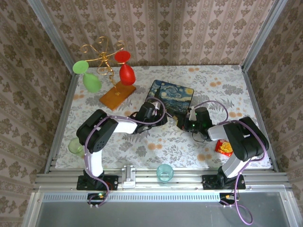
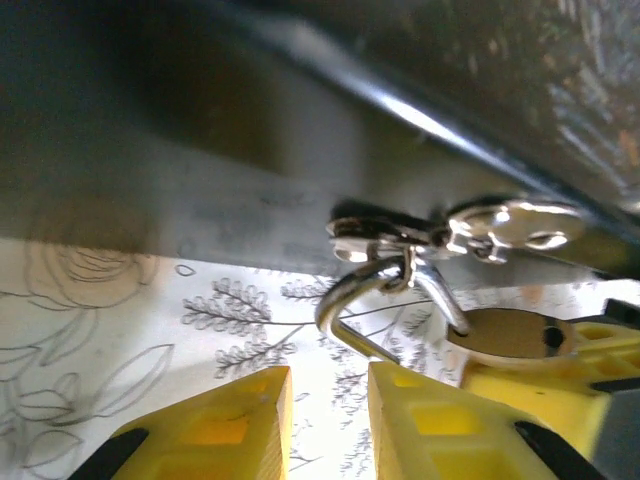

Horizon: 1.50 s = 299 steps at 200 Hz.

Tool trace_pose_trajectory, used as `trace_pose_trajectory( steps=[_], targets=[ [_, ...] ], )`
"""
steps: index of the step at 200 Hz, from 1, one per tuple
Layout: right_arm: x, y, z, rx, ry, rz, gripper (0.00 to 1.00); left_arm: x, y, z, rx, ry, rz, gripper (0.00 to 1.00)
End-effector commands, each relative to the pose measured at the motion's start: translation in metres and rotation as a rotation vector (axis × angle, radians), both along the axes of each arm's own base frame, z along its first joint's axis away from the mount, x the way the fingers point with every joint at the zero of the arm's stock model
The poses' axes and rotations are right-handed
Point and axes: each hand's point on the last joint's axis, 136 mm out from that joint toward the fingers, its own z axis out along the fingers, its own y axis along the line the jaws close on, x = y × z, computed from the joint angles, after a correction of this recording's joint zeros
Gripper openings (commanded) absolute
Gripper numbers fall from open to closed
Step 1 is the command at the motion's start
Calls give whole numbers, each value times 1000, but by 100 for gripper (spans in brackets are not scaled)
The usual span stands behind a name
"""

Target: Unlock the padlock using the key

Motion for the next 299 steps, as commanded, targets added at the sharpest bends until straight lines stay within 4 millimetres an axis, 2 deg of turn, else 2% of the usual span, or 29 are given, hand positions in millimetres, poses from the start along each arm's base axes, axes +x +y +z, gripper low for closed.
trace_pose_trajectory(
  steps=[1,17,28,46,69,92,124,126,130,142,157,178,182,193,225,262,299],
  targets=[
    [-37,-2,-35,-7,244,16,7,5,5,7,111,-81,-34,26],
    [-36,-6,-38,-30,260,-2,10,6,9,7,153,-106,-37,27],
    [-35,-11,-41,-51,273,-17,19,7,10,7,178,-118,-43,27],
    [-34,-18,-46,-99,278,-43,27,6,8,8,179,-123,-51,27],
    [-28,-25,-41,-132,230,-71,32,5,5,12,186,-136,-61,27],
    [-23,-28,-22,-204,124,-69,35,3,3,16,175,-138,-63,27],
    [-17,-37,12,-439,-82,-87,43,4,2,12,180,-137,-67,27],
    [-18,-35,13,-456,-91,-75,43,4,2,11,179,-135,-67,27],
    [-16,-31,26,-472,-142,-66,44,4,2,11,178,-132,-65,27],
    [-13,-27,40,-578,-230,-40,47,5,3,10,158,-117,-56,26],
    [-9,-16,48,-647,-313,28,49,7,9,14,117,-105,-31,25],
    [-5,-1,53,-703,-407,127,53,8,19,33,99,-136,-15,24],
    [-3,-1,44,-729,-393,143,54,8,21,37,99,-142,-13,24],
    [1,-1,41,-760,-403,158,55,7,25,48,88,-158,-14,24],
    [10,13,41,-814,-469,184,64,2,33,65,47,-168,-2,25],
    [20,28,33,-933,-502,199,66,3,44,59,11,-139,26,25],
    [31,17,17,-1082,-450,136,65,4,52,52,-1,-122,43,25]
  ],
)
